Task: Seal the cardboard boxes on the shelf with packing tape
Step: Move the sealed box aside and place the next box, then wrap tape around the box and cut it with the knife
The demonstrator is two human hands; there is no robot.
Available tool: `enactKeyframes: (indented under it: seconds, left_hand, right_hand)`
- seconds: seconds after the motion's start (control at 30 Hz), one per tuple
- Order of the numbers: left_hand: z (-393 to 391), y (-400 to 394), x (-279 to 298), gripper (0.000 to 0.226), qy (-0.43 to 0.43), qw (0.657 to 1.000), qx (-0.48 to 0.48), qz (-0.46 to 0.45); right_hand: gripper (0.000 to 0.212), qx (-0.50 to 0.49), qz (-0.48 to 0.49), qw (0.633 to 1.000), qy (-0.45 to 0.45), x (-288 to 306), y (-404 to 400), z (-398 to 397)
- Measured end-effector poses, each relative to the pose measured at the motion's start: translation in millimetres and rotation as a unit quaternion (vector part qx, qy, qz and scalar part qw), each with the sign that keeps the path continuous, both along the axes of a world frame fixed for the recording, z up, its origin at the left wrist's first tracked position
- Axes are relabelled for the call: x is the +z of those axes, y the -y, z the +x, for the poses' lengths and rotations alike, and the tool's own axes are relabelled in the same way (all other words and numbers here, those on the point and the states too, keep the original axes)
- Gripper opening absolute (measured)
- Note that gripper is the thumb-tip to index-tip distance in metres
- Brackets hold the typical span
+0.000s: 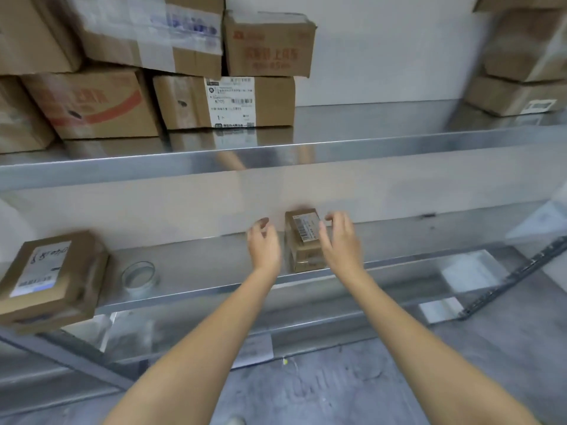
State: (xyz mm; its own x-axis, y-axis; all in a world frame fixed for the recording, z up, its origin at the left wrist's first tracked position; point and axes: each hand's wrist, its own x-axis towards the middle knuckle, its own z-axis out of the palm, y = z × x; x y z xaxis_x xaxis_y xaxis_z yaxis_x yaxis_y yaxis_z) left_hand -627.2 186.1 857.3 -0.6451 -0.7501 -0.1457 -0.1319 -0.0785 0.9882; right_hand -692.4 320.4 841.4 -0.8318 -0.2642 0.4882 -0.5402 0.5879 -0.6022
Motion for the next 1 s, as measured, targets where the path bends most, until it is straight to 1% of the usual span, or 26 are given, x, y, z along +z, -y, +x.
enactKeyframes:
  seconds: [0.07, 0.13, 0.17, 0.23, 0.3, 0.4, 0.47, 0.53, 0.57, 0.6, 0.67, 0.73, 0.8, 0.87, 0.93, 0.97, 1.0]
  left_hand:
    - [-5.7, -0.8, -14.5, 0.039, 0.069, 0.994, -0.064, 0.062]
    - [-13.4, -1.9, -21.2, 0.044, 0.103, 0.982, -0.119, 0.108]
    - [-17.3, -2.3, -23.4, 0.046, 0.113, 0.976, -0.14, 0.126]
    - [-25.5, -3.6, -26.8, 0.046, 0.118, 0.964, -0.184, 0.151]
    - [-33.0, -5.7, -28.4, 0.043, 0.101, 0.954, -0.232, 0.16]
    - [-49.7, -3.3, -47.2, 0.037, 0.101, 0.941, -0.269, 0.181]
    - [-60.5, 0.2, -71.2, 0.046, 0.099, 0.94, -0.268, 0.186]
    - [-73.0, 6.8, -114.2, 0.055, 0.103, 0.944, -0.263, 0.173]
    - [-71.1, 7.8, -110.0, 0.058, 0.121, 0.943, -0.266, 0.157]
    - [-64.7, 7.7, -91.1, 0.056, 0.117, 0.946, -0.258, 0.155]
    - [-54.6, 11.9, -69.6, 0.04, 0.097, 0.955, -0.227, 0.162]
    - [-46.7, 22.6, -59.9, 0.025, 0.082, 0.963, -0.202, 0.156]
    - [-40.1, 35.3, -52.2, 0.025, 0.063, 0.968, -0.188, 0.151]
    - [-30.5, 48.4, -46.0, 0.027, 0.049, 0.972, -0.174, 0.152]
    - [-15.5, 63.3, -44.7, 0.018, 0.034, 0.976, -0.16, 0.141]
    - [-6.8, 71.7, -44.9, 0.019, 0.031, 0.979, -0.154, 0.132]
    - [2.0, 82.2, -48.8, 0.028, 0.028, 0.98, -0.15, 0.13]
  right_hand:
    - [0.035, -0.039, -0.013, 0.987, 0.156, -26.2, -5.7, -11.7]
    - [0.049, -0.071, -0.038, 0.956, 0.281, -40.7, -5.0, -23.6]
    - [0.052, -0.08, -0.058, 0.937, 0.335, -48.0, -2.7, -31.1]
    - [0.055, -0.088, -0.082, 0.909, 0.399, -58.1, 4.3, -44.1]
    - [0.058, -0.087, -0.1, 0.893, 0.431, -62.5, 12.3, -54.7]
    - [0.054, -0.075, -0.125, 0.876, 0.46, -62.6, 20.5, -59.8]
    - [0.049, -0.066, -0.125, 0.877, 0.46, -62.0, 24.6, -58.4]
    - [0.045, -0.08, -0.137, 0.884, 0.439, -64.0, 28.2, -52.4]
    - [0.042, -0.096, -0.147, 0.888, 0.425, -64.7, 30.6, -46.0]
    - [0.039, -0.111, -0.16, 0.889, 0.415, -65.5, 33.7, -38.5]
    - [0.034, -0.125, -0.215, 0.882, 0.401, -67.4, 43.1, -21.1]
    - [0.03, -0.126, -0.27, 0.875, 0.382, -63.9, 55.2, -5.1]
    - [0.027, -0.123, -0.295, 0.873, 0.369, -58.6, 67.9, 4.3]
    - [0.029, -0.106, -0.309, 0.873, 0.362, -51.8, 79.7, 8.9]
    - [0.029, -0.084, -0.318, 0.875, 0.356, -42.4, 92.8, 11.5]
    - [0.027, -0.074, -0.317, 0.876, 0.355, -38.0, 99.9, 12.2]
    - [0.024, -0.062, -0.312, 0.88, 0.354, -33.9, 107.2, 12.4]
